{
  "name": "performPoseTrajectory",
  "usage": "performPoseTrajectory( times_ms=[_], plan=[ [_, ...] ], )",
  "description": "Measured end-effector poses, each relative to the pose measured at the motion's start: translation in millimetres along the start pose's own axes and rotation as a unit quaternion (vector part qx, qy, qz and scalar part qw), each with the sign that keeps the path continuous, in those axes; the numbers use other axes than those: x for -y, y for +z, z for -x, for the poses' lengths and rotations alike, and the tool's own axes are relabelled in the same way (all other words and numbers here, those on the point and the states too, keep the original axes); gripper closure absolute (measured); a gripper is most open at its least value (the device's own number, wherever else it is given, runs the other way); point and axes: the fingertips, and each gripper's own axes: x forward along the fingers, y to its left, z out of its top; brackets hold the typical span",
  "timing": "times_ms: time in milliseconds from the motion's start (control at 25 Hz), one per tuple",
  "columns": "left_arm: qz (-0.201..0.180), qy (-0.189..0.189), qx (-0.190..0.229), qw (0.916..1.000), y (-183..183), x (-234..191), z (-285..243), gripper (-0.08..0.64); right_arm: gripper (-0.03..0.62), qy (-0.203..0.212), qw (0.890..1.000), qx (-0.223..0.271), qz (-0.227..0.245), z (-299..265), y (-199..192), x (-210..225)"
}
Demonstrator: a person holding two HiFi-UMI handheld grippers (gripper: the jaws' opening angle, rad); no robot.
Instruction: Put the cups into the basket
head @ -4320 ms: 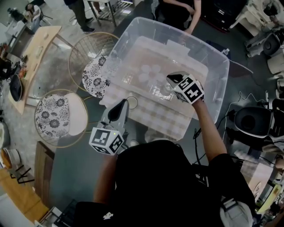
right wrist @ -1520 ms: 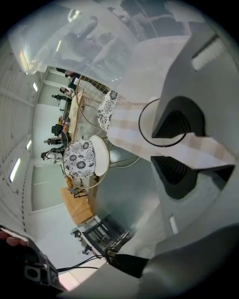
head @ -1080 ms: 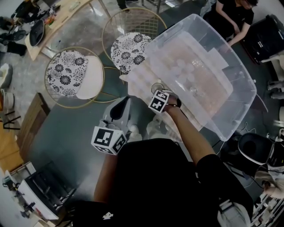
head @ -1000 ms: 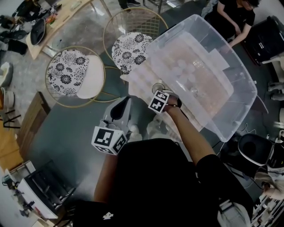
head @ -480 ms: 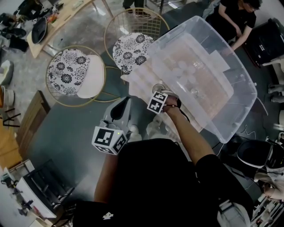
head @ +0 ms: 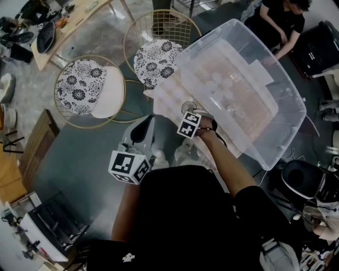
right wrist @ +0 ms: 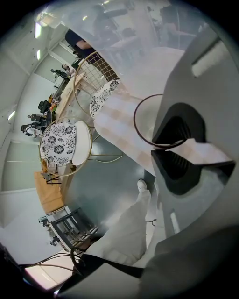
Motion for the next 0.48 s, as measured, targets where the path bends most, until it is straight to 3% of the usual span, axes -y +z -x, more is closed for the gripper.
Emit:
performPoseTrajectory(
  times_ms=[480],
  plan=[
    [-0.010, -0.030, 0.004, 0.9995, 8.4, 10.1, -11.8, 0.555, 0.546, -0.016, 0.995, 0.095, -0.034, 63.8, 33.2, -0.6]
  ],
)
